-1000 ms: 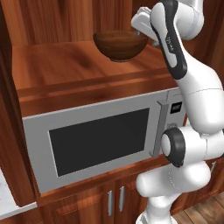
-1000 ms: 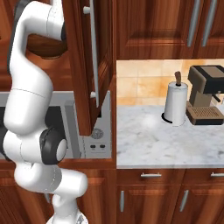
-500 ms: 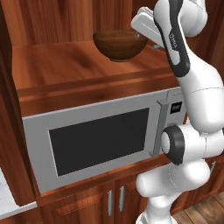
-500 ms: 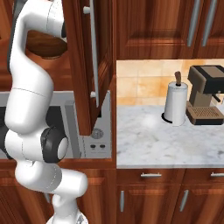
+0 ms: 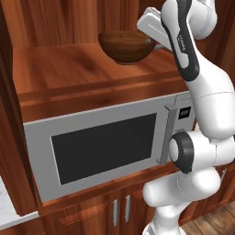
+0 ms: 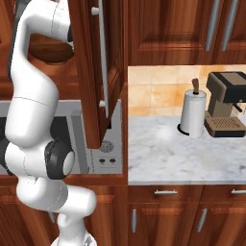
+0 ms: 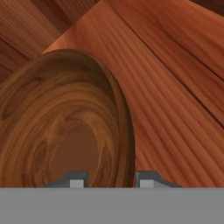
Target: Pick up the bowls from the cabinet and place each bowl in front of a stool on the dining counter.
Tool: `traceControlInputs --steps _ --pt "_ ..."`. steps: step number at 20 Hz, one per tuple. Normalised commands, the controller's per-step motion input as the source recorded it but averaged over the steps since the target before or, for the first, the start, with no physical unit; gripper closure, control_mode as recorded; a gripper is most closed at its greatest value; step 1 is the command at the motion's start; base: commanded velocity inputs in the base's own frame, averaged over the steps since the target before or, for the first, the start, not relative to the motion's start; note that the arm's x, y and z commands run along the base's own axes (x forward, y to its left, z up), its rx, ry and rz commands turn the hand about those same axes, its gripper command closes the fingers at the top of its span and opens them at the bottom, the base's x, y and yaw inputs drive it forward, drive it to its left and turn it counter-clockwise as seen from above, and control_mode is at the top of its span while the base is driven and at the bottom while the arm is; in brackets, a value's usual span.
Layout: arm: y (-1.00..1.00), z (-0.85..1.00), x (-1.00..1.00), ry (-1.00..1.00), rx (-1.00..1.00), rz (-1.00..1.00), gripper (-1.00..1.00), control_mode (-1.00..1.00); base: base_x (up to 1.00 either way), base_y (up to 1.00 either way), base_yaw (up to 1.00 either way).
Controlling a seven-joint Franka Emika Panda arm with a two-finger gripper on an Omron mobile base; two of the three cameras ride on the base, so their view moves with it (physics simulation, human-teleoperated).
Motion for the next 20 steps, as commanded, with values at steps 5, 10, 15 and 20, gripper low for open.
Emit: traceControlInputs --steps 5,10,15,20 --pt "0.0 0.0 0.0 0.0 0.0 0.0 1.0 -1.0 0.0 0.0 0.0" --pt "0.03 0.0 -0.44 -0.02 0.0 0.0 1.0 -1.0 0.0 0.0 0.0" --pt "0.06 0.0 -0.77 -0.01 0.0 0.0 1.0 -1.0 0.0 0.0 0.0" --pt "0.03 0.0 -0.99 0.0 0.0 0.0 1.0 -1.0 0.0 0.0 0.0"
